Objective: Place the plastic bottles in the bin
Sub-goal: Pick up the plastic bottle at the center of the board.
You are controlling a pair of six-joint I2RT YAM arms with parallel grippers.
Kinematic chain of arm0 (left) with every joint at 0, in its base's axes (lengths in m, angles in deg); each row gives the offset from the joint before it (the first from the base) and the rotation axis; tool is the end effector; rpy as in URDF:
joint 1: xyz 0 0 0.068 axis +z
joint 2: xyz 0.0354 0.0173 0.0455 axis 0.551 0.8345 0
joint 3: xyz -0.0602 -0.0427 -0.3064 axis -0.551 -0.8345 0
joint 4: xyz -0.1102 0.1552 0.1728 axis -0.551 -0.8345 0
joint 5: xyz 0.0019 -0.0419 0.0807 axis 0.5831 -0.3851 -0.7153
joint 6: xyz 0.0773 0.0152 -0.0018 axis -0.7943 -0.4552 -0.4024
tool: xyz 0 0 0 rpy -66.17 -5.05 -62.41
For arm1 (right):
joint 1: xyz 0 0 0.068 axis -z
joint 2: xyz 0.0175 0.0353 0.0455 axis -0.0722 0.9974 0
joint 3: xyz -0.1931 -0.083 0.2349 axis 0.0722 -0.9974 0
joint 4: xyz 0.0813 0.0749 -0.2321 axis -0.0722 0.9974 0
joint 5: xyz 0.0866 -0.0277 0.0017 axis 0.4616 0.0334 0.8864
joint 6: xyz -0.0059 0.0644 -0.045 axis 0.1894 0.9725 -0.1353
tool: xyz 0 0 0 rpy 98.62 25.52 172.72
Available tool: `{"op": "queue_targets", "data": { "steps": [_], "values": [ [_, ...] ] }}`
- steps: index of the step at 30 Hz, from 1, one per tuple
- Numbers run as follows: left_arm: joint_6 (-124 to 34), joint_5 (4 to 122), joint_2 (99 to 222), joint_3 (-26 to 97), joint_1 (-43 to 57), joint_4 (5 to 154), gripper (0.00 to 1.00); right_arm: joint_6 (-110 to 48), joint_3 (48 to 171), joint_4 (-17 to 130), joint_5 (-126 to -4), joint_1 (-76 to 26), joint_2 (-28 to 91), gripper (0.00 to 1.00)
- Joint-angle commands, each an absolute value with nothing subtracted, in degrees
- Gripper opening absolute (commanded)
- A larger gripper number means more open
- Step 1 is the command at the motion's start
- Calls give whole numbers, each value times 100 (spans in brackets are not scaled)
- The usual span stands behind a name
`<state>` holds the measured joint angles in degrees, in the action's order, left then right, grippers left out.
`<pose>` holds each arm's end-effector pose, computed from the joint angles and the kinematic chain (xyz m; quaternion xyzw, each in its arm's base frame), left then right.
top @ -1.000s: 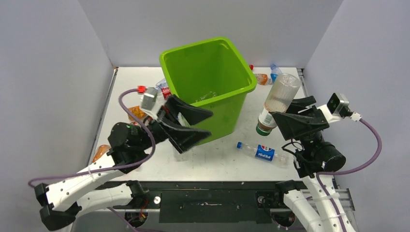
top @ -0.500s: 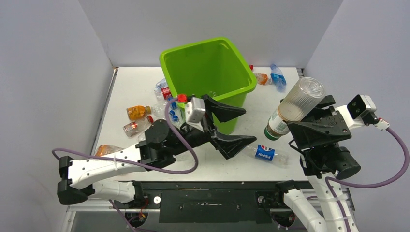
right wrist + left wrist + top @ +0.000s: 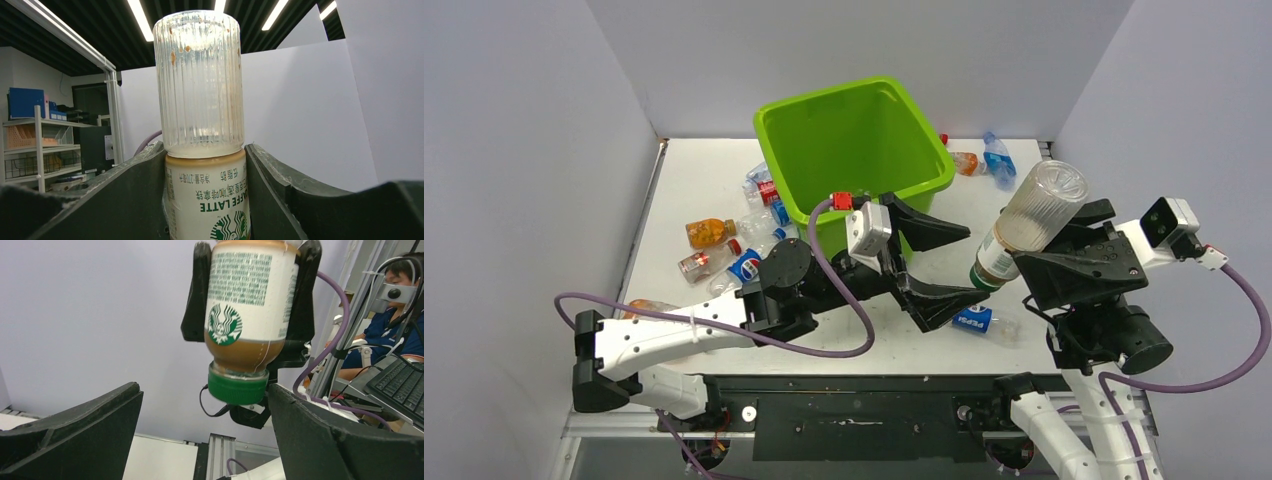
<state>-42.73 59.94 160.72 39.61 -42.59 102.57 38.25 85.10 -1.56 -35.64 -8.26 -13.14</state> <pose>0.0693 -0.3032 0.5357 0.3052 0.4361 -0.6162 0.5805 0.0199 0.0465 0.5376 -0.1920 0.2910 0.6877 0.6368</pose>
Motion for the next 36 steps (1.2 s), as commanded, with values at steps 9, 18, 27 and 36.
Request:
{"op": "queue_targets", "data": {
  "steps": [9,18,27,36],
  "values": [
    [-4058,6836,16470,4679,-4342,10829,93,3624,8503,78,-3467,-833,-1428,5],
    [-4084,7016,16667,5002,-4408,10463,47,3367,8405,469,-3477,-833,-1485,5],
    [-4216,6562,16459,4783,-4417,10449,0,3270,8531,876,-3415,-838,-1532,56],
    [-4797,4641,15607,4335,-4242,9962,0,2113,9290,3026,-3842,-974,-1734,90]
  ]
}}
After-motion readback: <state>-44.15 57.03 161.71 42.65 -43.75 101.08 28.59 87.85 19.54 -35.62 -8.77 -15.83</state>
